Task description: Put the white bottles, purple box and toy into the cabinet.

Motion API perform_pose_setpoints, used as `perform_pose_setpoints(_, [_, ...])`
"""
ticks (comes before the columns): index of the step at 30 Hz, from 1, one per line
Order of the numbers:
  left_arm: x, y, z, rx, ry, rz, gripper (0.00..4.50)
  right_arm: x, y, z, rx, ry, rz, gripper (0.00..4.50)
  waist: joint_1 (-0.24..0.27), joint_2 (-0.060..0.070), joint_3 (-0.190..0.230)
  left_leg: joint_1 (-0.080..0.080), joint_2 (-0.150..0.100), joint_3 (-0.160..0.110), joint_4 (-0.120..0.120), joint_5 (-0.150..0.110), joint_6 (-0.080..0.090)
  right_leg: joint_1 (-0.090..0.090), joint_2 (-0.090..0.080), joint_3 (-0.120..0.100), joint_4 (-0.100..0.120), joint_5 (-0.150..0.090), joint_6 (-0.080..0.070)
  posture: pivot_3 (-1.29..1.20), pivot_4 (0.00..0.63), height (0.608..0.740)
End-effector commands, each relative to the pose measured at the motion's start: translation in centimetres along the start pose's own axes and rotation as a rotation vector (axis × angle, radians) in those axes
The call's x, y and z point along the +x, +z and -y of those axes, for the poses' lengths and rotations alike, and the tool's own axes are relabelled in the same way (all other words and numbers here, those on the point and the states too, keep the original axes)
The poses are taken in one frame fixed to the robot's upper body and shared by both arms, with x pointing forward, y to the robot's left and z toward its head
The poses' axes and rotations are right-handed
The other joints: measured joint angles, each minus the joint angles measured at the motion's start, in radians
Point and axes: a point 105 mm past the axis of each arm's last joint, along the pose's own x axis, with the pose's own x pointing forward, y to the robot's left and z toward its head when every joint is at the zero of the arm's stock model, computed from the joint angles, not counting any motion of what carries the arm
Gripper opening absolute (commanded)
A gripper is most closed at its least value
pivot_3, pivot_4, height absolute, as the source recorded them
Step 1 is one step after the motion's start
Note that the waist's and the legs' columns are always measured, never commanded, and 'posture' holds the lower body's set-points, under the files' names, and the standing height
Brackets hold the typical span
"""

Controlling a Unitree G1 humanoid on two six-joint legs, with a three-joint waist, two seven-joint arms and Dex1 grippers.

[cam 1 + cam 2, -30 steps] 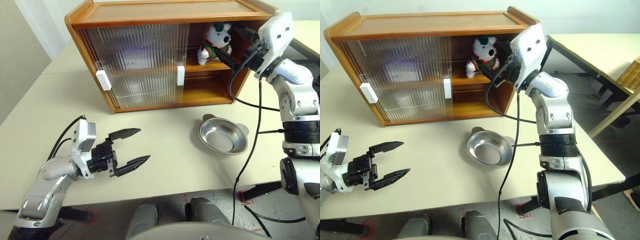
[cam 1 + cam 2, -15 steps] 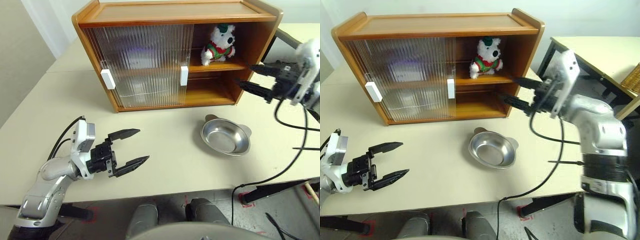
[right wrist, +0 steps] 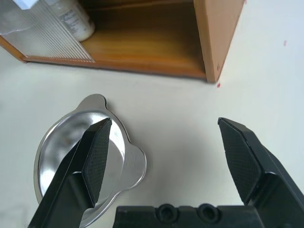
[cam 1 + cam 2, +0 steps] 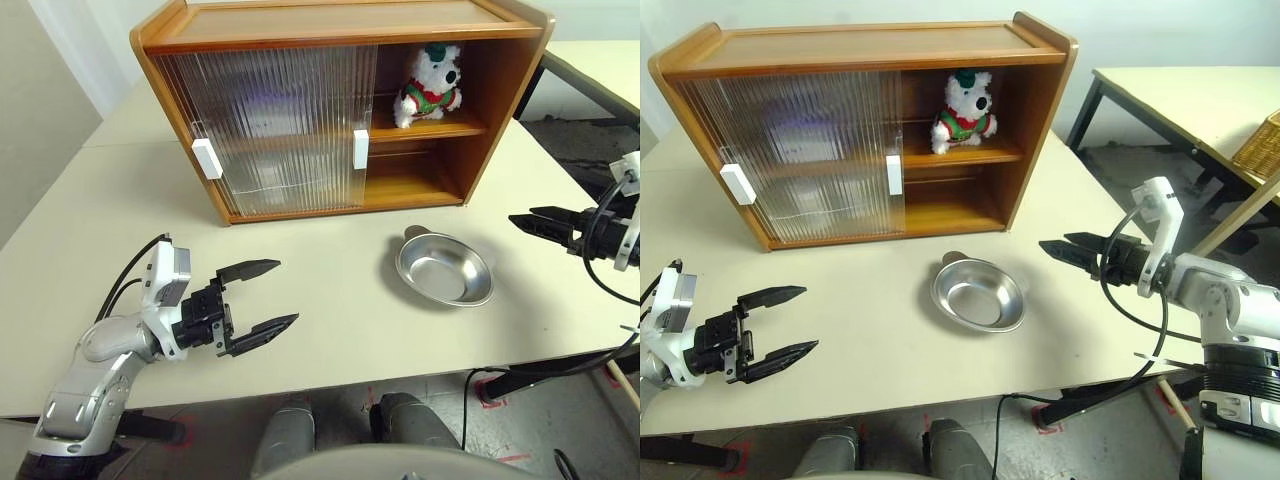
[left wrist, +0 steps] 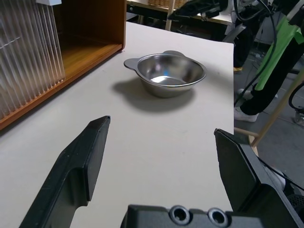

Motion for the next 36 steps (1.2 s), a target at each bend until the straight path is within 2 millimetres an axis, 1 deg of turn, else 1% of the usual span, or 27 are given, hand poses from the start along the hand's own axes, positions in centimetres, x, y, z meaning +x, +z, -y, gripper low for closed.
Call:
perform_pose_setpoints(1, [0.1,-0.1,0.3,-0.011,-0.010,-0.004,4.50,0.1,-1.3,0.1,0.086,-0.011,-0.026,4.49,0.001,0.000,0.001,0.000,0.000,0.000,0.000,0.000,0.000,0.000,0.000,0.000,0.000,0.000,0.000,0.00,0.065,0.740])
perform_pose_setpoints(3, [0.0,-0.1,0.3,-0.010,-0.008,-0.004,4.50,0.1,-1.6,-0.2,0.121,0.005,-0.039,4.49,0.001,0.001,0.002,-0.001,0.000,0.000,-0.001,0.000,0.000,0.000,0.000,0.000,0.000,-0.001,0.000,0.00,0.064,0.740])
perform_pose_setpoints(5, [0.0,-0.2,0.3,-0.007,-0.006,-0.009,4.50,0.1,-2.3,-0.6,0.146,0.019,-0.081,4.49,0.002,0.000,0.003,-0.001,-0.001,0.000,-0.001,-0.001,0.000,-0.001,0.000,0.000,0.000,-0.002,0.000,0.00,0.063,0.740])
perform_pose_setpoints(7, [0.0,-0.2,0.3,-0.006,-0.007,-0.011,4.50,0.0,-3.5,-0.6,0.153,0.008,-0.135,4.49,0.003,-0.002,0.005,-0.001,-0.001,0.000,-0.001,-0.001,-0.001,0.000,0.003,0.000,0.000,-0.002,0.000,0.01,0.063,0.740])
perform_pose_setpoints(9, [0.1,-0.3,0.3,-0.005,-0.009,-0.012,4.50,0.0,-4.2,-0.6,0.158,0.007,-0.162,4.49,0.004,-0.003,0.006,-0.001,-0.001,0.000,-0.001,-0.001,-0.001,0.000,0.004,0.000,0.000,-0.003,0.000,0.01,0.064,0.740])
perform_pose_setpoints(17, [0.2,-0.4,0.4,-0.003,-0.021,-0.018,4.50,0.9,-4.4,-1.5,0.254,0.044,-0.137,4.49,0.003,-0.003,0.007,0.000,0.000,0.000,-0.001,-0.001,-0.001,0.000,0.005,0.000,0.000,-0.002,0.000,0.01,0.060,0.740])
perform_pose_setpoints(22, [0.3,-0.5,0.8,0.026,-0.062,-0.043,4.50,1.6,-3.9,-2.0,0.338,0.077,-0.081,4.49,0.002,-0.003,0.006,0.000,0.000,0.000,-0.001,-0.001,-0.001,0.000,0.006,0.000,0.000,-0.002,0.000,0.00,0.054,0.740])
perform_pose_setpoints(27, [0.3,-0.6,1.1,0.030,-0.089,-0.047,4.50,1.7,-4.2,-2.0,0.355,0.071,-0.090,4.49,0.003,-0.003,0.006,0.000,0.000,0.000,-0.001,-0.001,-0.001,0.000,0.006,0.000,0.000,-0.002,0.000,0.00,0.050,0.740])
perform_pose_setpoints(36, [0.1,-0.5,0.9,0.038,-0.092,-0.047,4.50,1.7,-5.0,-2.4,0.374,0.085,-0.127,4.49,0.002,-0.003,0.006,0.000,0.000,0.000,0.000,-0.001,-0.001,0.000,0.006,0.000,0.000,-0.002,0.000,-0.01,0.042,0.740])
